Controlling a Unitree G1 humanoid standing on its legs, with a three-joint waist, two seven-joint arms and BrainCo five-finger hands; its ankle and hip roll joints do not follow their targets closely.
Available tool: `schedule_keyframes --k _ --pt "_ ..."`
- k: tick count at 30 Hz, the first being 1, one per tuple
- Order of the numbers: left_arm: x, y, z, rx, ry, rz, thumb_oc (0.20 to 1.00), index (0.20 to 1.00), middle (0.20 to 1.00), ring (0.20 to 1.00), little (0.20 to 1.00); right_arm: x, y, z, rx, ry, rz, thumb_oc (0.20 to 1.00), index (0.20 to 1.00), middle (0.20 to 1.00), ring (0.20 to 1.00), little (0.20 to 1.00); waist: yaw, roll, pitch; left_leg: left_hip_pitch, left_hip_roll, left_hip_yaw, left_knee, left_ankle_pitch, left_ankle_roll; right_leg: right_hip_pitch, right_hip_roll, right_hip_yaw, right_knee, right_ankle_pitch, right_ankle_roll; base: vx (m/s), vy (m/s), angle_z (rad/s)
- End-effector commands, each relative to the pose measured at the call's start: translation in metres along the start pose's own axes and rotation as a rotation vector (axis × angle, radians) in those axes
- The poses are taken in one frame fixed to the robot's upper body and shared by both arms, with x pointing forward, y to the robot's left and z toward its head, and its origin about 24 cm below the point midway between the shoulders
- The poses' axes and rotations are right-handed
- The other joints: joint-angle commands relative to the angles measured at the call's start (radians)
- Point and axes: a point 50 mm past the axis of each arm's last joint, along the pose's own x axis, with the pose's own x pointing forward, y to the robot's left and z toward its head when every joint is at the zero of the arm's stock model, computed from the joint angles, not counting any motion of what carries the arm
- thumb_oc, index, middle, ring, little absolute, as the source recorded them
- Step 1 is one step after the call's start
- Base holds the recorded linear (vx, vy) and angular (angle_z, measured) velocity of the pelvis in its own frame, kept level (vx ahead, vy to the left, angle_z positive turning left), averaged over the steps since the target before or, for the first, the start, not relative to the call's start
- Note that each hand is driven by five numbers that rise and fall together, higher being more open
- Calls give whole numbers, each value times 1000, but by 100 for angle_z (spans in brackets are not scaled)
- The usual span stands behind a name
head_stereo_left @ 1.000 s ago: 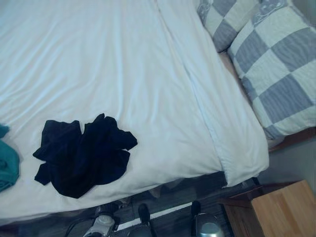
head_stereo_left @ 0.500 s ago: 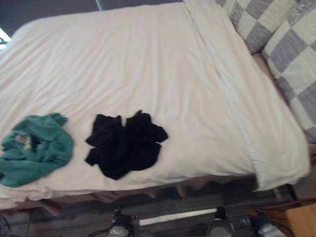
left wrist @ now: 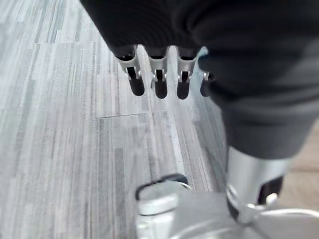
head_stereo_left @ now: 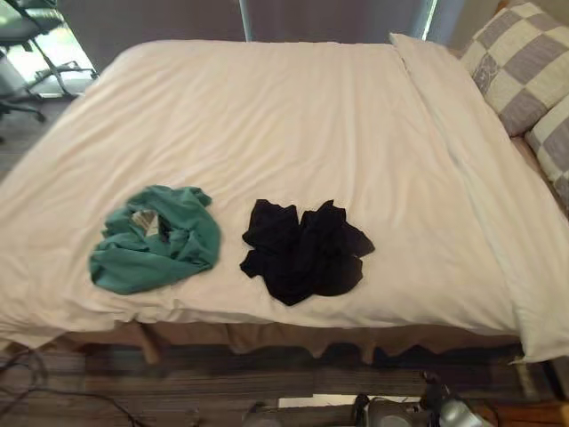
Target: Tidy up the quilt and then pick up the clothes from the bed and put them into the laundry hamper.
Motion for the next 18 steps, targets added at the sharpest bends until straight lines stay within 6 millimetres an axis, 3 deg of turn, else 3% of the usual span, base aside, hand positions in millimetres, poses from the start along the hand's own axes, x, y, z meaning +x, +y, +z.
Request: schedule_keyframes --k 1,2,3,5,7,8,9,12,14,15,16,17,18 --pt "3 11 60 -91 -216 40 1000 1000 1000 1000 1000 5 12 63 -92 -195 33 1000 1000 1000 1000 1000 24 -10 92 -253 -59 45 319 106 -135 68 31 33 -161 -18 -17 -266 374 -1" --pt "2 8 66 -101 -242 33 1000 1000 1000 1000 1000 6 7 65 -99 -187 20 1000 1000 1000 1000 1000 26 -5 102 -298 -68 69 384 164 -143 71 8 35 -169 -14 -11 -185 376 44" --pt "-1 4 77 -110 -294 21 1000 1000 1000 1000 1000 8 2 62 -85 -168 1 1000 1000 1000 1000 1000 21 5 103 -304 -44 82 392 192 -143 78 -4 36 -182 -10 7 -162 319 76" --pt "-3 -3 82 -85 -322 -1 1000 1000 1000 1000 1000 8 -1 54 -61 -136 -7 1000 1000 1000 1000 1000 13 20 86 -271 68 71 345 164 -143 94 -17 20 -199 -4 22 -24 206 49" --pt "-4 -15 79 -36 -317 -18 1000 1000 1000 1000 1000 8 2 53 -57 -130 4 1000 1000 1000 1000 1000 -20 38 54 -143 187 54 109 104 -83 79 -65 14 -196 26 71 23 533 -43" --pt "-6 -22 81 -25 -333 -28 1000 1000 1000 1000 1000 7 3 55 -51 -143 13 1000 1000 1000 1000 1000 -41 52 30 -63 261 -6 -78 103 -72 46 -117 33 -187 43 122 -80 767 -30" --pt "-6 -22 78 -16 -329 -21 1000 1000 1000 1000 1000 7 3 50 -51 -130 11 1000 1000 1000 1000 1000 -43 62 21 -36 284 -32 -128 121 -89 31 -147 38 -187 58 148 -88 560 -17" --pt "-5 -22 74 -13 -312 -28 1000 1000 1000 1000 1000 7 2 48 -39 -123 15 1000 1000 1000 1000 1000 -49 70 6 14 292 -43 -188 101 -95 10 -161 42 -173 62 164 -84 289 -25" --pt "-4 -14 84 24 -330 -18 1000 1000 1000 1000 1000 5 11 39 47 -80 25 1000 1000 1000 1000 1000 -68 38 -25 32 246 -53 -231 59 -111 -32 -238 49 -73 118 207 -123 372 6" --pt "-3 -9 87 49 -325 -16 1000 1000 1000 1000 1000 4 17 45 91 -84 41 1000 1000 1000 1000 1000 -61 11 -19 52 218 -22 -230 26 -85 -71 -279 28 -16 183 222 -148 222 50" --pt "-3 -9 87 50 -325 -15 1000 1000 1000 1000 1000 4 17 45 91 -84 41 1000 1000 1000 1000 1000 -60 9 -19 53 217 -20 -230 25 -84 -73 -280 31 -15 183 222 -183 343 31" --pt "0 1 82 59 -295 6 1000 1000 1000 1000 1000 2 25 50 100 -108 73 1000 1000 1000 1000 1000 -46 -4 -12 77 186 43 -219 -3 -54 -86 -339 -92 25 225 209 -73 206 -19" --pt "0 2 83 59 -296 6 1000 1000 1000 1000 1000 2 25 50 100 -108 73 1000 1000 1000 1000 1000 -48 -6 -14 73 183 41 -219 -1 -53 -88 -341 -93 22 229 210 -78 312 -63"
